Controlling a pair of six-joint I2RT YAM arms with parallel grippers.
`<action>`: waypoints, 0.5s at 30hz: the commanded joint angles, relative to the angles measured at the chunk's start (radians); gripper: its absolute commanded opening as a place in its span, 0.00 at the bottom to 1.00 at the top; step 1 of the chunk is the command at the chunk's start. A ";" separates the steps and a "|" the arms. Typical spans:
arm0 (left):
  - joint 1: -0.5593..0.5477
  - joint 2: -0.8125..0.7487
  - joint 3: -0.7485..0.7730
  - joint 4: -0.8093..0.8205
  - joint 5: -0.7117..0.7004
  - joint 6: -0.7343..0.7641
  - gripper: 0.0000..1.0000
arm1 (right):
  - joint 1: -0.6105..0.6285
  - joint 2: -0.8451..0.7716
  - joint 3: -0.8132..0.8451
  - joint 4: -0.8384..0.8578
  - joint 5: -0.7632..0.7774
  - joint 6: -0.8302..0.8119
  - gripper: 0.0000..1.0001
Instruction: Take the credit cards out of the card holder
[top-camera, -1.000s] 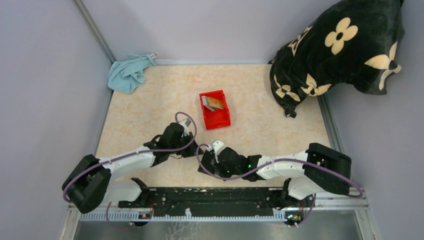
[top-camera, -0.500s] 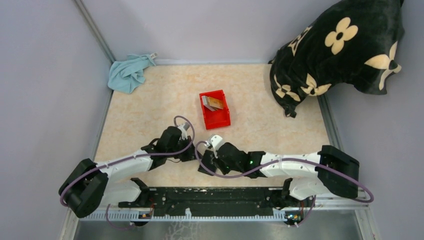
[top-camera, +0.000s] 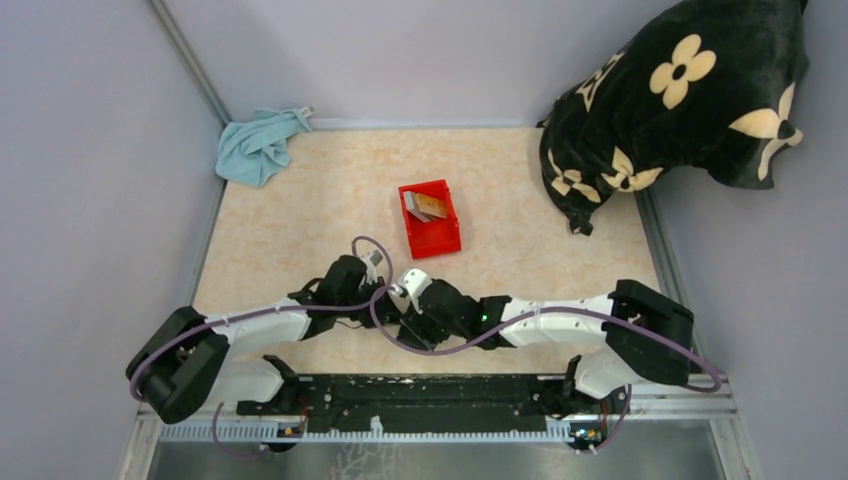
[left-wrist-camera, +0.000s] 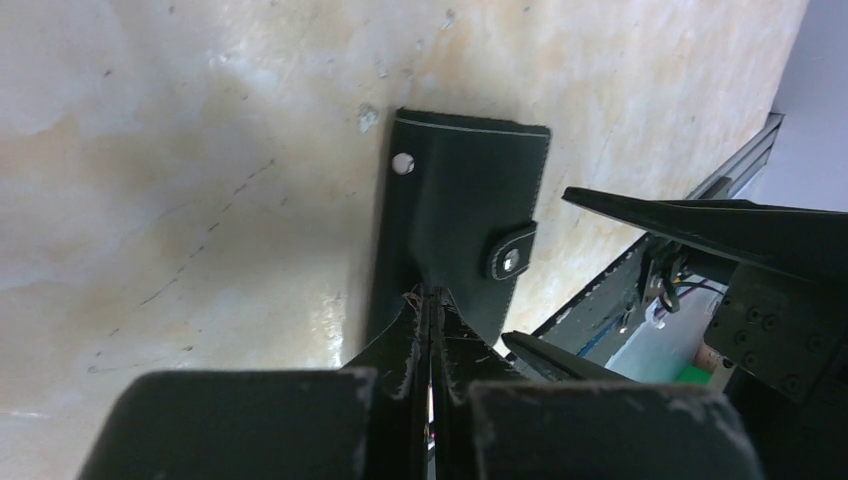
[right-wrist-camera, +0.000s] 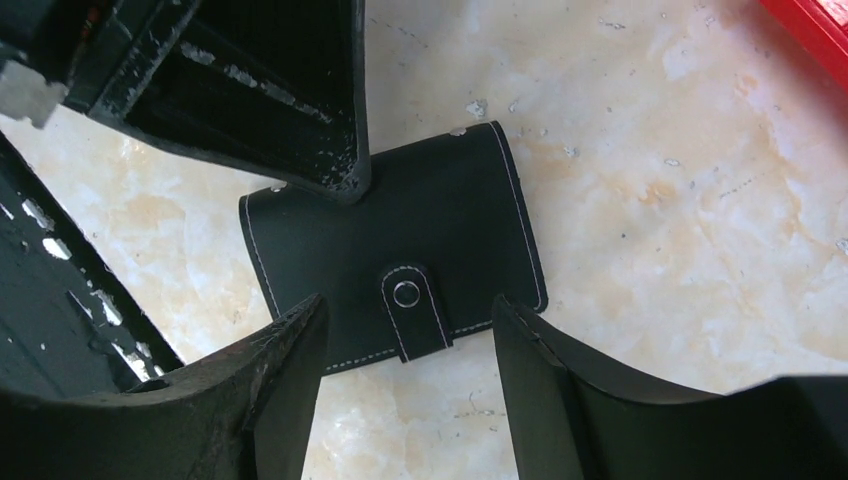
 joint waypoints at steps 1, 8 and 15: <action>0.001 0.024 -0.025 0.028 0.011 -0.011 0.00 | -0.004 0.032 0.041 0.058 -0.019 -0.023 0.61; 0.001 0.027 -0.027 0.023 0.001 -0.009 0.00 | -0.004 0.077 0.010 0.076 -0.034 -0.005 0.55; 0.001 0.030 -0.025 0.030 0.000 -0.011 0.00 | -0.005 0.101 -0.028 0.087 -0.068 0.028 0.14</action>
